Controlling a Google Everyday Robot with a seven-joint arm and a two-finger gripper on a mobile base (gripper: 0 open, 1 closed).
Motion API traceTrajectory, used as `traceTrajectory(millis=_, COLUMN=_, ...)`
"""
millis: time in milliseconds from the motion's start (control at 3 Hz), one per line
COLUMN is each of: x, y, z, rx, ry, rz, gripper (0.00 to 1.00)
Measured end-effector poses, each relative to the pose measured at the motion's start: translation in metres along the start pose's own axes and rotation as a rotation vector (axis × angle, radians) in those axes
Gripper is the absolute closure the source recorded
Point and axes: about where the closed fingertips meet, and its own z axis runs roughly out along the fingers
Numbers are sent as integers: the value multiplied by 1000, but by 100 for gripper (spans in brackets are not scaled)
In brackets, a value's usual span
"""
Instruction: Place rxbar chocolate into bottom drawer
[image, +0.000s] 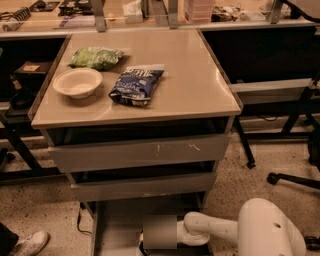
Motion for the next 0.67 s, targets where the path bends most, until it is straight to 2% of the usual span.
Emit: traceTrajectory(millis=667, x=-16, y=-16, z=18, rx=10, ry=-41, rz=25, gripper=100)
